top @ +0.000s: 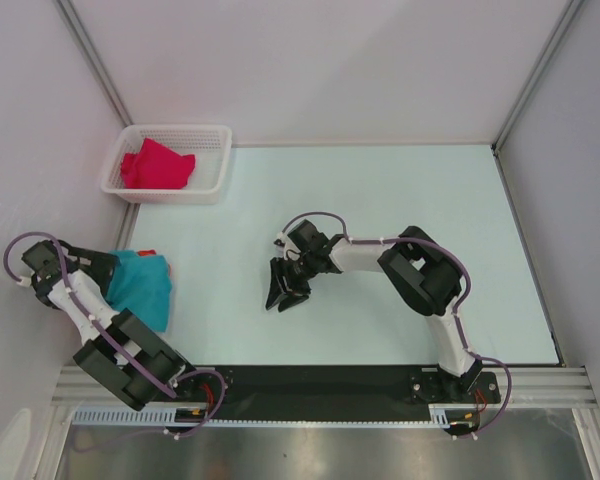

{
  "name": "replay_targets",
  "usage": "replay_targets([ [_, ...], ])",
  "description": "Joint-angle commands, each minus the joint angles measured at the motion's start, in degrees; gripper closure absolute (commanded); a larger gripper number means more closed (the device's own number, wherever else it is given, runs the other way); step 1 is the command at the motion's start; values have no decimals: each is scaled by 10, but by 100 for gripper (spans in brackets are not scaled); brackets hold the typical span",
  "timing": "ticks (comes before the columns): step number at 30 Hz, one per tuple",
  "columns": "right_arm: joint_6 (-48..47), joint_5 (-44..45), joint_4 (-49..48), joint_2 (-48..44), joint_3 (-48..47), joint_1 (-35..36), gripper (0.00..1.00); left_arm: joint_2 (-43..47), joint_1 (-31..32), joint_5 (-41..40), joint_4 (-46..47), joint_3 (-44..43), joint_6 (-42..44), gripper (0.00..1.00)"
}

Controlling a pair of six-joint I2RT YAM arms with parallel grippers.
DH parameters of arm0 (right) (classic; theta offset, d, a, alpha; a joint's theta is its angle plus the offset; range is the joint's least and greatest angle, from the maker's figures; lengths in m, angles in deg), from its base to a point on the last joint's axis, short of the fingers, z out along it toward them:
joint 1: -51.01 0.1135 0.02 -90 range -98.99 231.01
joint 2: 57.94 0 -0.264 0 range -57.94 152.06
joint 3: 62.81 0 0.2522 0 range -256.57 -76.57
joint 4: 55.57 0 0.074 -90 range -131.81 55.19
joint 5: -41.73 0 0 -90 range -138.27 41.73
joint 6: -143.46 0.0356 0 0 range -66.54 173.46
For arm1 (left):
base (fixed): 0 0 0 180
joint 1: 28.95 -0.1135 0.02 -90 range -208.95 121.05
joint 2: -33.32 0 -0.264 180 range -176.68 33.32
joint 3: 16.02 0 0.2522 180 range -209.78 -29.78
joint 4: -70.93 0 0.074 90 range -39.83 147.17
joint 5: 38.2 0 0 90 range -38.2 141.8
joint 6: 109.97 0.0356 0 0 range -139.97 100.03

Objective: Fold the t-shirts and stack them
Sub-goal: Smooth out wrinkles on the folded tshirt

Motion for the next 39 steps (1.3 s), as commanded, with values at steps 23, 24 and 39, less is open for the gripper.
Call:
replay_targets([
  [23,-16,45,39,20,-7,7,48,75,-51,-14,-8,-42,-8,1],
  [24,-16,45,38,19,-8,8,48,89,-51,-3,-12,-59,-6,0],
  [39,-77,302,163,-148,-74,37,50,173,224,243,151,-129,-43,1],
])
